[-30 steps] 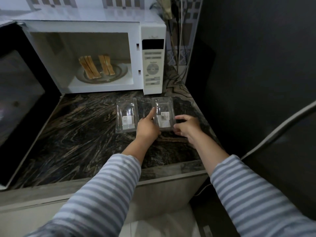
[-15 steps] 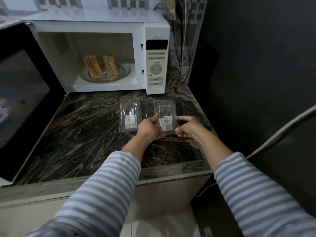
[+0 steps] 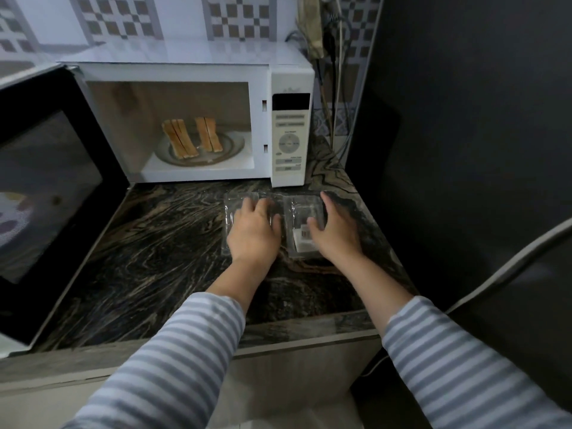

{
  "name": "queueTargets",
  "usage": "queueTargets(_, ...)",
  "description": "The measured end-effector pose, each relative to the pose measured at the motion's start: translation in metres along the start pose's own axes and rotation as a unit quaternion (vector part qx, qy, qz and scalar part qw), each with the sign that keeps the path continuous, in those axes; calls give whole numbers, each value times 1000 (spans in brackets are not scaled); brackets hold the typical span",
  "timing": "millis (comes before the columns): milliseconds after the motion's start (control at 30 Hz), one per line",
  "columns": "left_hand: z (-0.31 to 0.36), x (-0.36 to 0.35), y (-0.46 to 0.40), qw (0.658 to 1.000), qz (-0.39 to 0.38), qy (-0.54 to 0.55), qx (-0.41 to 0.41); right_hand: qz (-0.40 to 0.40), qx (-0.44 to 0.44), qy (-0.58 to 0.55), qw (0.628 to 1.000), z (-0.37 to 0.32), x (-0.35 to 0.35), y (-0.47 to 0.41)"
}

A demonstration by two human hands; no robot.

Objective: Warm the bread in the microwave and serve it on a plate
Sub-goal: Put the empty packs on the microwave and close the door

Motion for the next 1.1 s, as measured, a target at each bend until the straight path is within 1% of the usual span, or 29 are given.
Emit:
queueTargets(67,-10,7,-8,997,58,-43,4,0,28,1,1000,-12,-12,0)
queueTargets(100,-18,5,-13,997,64,-49,15,2,35,8,999,-16,-17,-1)
queueTargets(200,-37,-17,-25,999,22,-22,30,18,39,31,999,-20,-32,-4)
queueTargets(267,-45,-32,-28,1000,4,-16,13,31,43,38,998,-17,-39,-4)
queueTargets(400,-48,-37,-24,1000,14,15,2,70,66,54,994,-14,-41,-1)
queueTargets(500,-48,-32,-23,998,22,50,8,84,64,33,994,-14,-39,-1)
queueTargets(600,-49,-20,-23,996,37,84,-6,98,72,18,992,-24,-33,2)
queueTargets(733,-51,19,-32,993,73,90,-35,125,98,5,987,-59,-17,1)
queueTargets(867,-55,82,-50,987,136,61,-59,155,161,-23,974,-123,6,-3)
queueTargets(967,-61,131,-64,978,181,68,-81,177,193,-30,964,-175,23,-3)
queueTargets(1100,-69,190,-87,969,225,62,-78,192,238,-41,951,-240,38,-6)
Point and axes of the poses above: each hand's wrist, its own y-axis away from the middle knuckle, its own x-axis out of the back of the hand, z = x × y, the point moved 10 cm from there along -y, towards the middle knuckle, and after that the axes turned 10 degrees about -y, right-handed, at the moved point
